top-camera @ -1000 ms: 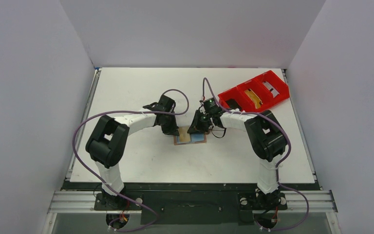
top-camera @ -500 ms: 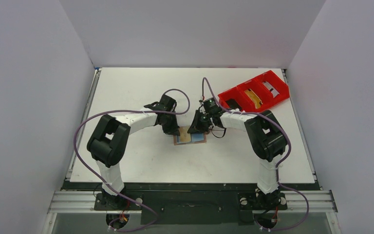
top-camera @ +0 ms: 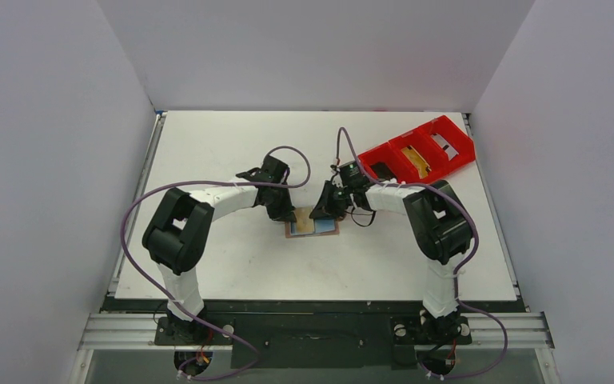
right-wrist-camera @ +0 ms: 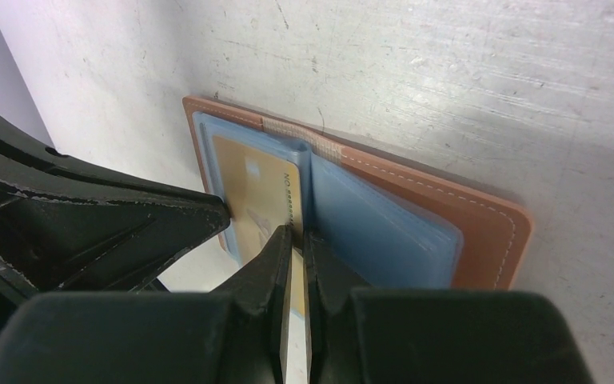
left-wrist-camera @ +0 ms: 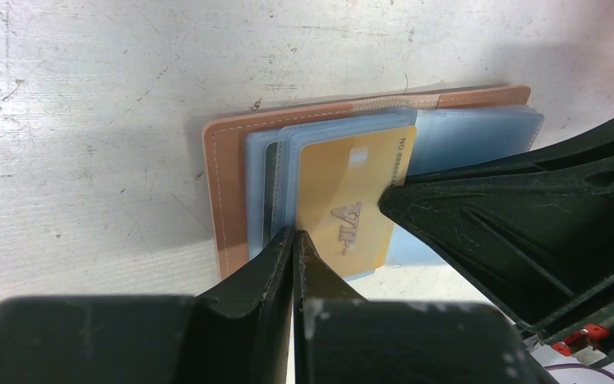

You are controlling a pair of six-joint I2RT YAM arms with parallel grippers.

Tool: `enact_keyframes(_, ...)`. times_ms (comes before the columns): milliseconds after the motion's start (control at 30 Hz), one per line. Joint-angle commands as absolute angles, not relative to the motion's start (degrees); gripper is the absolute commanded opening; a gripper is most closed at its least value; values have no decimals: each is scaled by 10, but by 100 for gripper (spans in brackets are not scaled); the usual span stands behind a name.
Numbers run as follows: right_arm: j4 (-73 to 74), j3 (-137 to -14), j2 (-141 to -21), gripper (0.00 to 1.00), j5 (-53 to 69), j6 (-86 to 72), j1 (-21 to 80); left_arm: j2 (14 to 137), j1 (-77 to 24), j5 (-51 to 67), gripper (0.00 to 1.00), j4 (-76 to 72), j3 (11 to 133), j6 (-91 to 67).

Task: Take the credit cards out of the card holder
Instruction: Remove the credit card from the card holder.

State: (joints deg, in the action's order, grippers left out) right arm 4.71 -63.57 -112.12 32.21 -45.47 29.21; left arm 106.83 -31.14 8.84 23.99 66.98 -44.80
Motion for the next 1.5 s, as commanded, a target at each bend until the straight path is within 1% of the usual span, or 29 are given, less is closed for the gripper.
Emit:
enact_keyframes(0,58,-619,-1107,0,305,-434,278,1101,-310,32,0,273,636,-444)
enact_keyframes(1467,60,-596,-1077,0,317,-430,234,1102,-304,19,0,281,636,-444)
